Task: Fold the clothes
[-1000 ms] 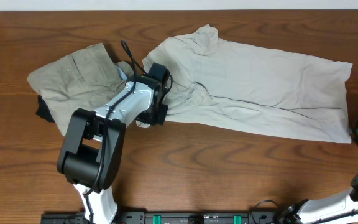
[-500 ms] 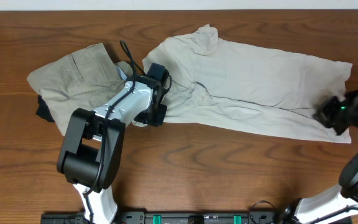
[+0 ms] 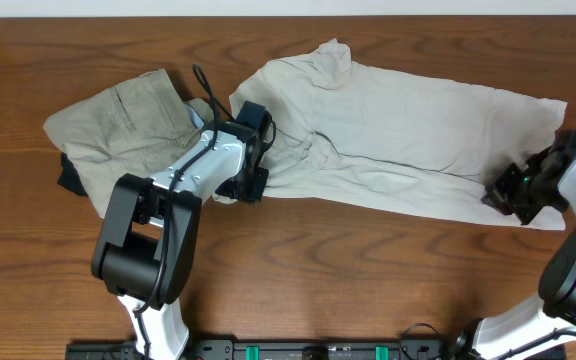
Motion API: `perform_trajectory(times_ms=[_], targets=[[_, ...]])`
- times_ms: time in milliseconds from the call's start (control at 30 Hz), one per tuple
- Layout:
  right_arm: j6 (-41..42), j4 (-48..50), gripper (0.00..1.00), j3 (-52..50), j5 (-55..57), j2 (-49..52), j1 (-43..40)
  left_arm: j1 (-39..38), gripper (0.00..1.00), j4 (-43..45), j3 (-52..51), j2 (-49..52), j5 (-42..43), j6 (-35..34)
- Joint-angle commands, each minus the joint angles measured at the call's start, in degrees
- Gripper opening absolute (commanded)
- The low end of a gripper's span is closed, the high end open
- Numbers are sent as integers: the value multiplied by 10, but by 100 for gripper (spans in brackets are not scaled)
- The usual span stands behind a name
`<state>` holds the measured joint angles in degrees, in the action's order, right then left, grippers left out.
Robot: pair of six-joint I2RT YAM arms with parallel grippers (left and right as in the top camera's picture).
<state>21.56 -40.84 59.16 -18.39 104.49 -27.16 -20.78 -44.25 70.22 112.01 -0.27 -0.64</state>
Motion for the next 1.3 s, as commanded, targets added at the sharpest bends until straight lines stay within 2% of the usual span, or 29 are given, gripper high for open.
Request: perform_trajectory(times_ms=[0, 300, 500, 600, 767, 800, 900, 1033, 1167, 1267], targets=[[7, 24, 1, -12, 5, -10, 6, 3, 35, -2, -26, 42, -8, -5], [48, 177, 1, -13, -72, -10, 5, 3, 35, 0, -27, 42, -8, -4], [58, 274, 1, -12, -72, -10, 5, 3, 36, 2, -26, 42, -8, -4], [48, 267, 1, -8, -101, -13, -8, 3, 36, 2, -26, 42, -8, -4], [-1, 215, 1, -8, -215, -37, -49, 3, 36, 1, -26, 42, -8, -4], [-23, 187, 1, -8, -223, -45, -56, 3, 41, 1, -26, 42, -8, -4], [-40, 80, 2, -8, -115, -67, -73, 3, 46, -4, -21, 41, -8, -5], [-28, 3, 36, -8, 23, -72, -105, 3, 50, -24, -6, 40, -8, -5], [-4, -21, 53, -8, 54, -71, -140, 3, 55, -51, 16, 35, -4, -5], [12, -18, 56, -8, 66, -70, -162, 3, 59, -59, 26, 16, -3, -20]])
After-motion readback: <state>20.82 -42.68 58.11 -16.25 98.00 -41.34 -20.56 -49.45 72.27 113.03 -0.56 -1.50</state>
